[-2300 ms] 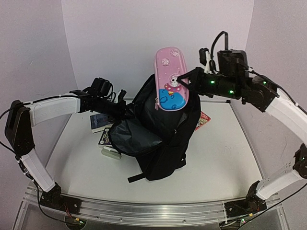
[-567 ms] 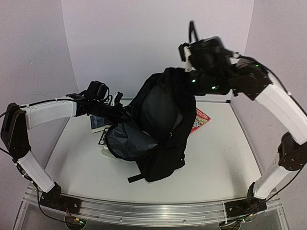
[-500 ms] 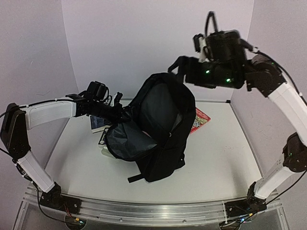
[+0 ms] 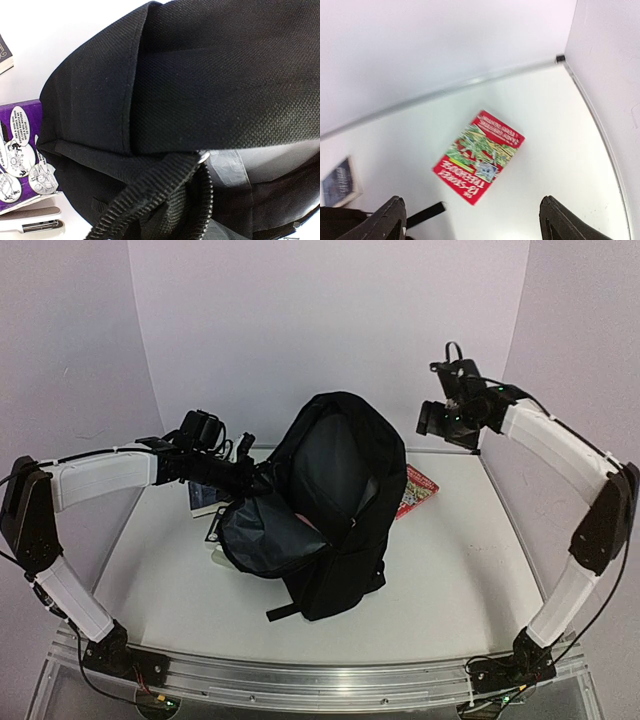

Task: Pack the student bag
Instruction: Pick up the book from the center of the board.

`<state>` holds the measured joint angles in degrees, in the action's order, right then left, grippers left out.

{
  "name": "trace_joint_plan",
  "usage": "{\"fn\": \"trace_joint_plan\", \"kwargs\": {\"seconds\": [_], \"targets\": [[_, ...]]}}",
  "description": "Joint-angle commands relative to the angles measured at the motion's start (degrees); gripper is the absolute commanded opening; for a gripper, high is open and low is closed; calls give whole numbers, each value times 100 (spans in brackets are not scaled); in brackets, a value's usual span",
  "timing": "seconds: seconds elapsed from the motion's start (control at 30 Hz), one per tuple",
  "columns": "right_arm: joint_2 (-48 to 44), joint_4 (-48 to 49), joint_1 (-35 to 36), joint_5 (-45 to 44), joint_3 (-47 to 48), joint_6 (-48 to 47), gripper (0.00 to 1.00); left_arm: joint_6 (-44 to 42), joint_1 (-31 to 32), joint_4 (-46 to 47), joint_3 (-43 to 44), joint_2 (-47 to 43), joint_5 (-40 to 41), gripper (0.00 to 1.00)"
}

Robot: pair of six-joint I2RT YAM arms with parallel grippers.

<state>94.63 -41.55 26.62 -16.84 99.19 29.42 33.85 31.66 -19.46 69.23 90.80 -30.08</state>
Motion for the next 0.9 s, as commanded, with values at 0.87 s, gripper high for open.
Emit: {"fn": "trace_joint_plan", "kwargs": {"seconds": [0.87], "targets": [[5462,393,-40,-377,3276,-368,98,110,-20,104,12,-64,-249,0]]}}
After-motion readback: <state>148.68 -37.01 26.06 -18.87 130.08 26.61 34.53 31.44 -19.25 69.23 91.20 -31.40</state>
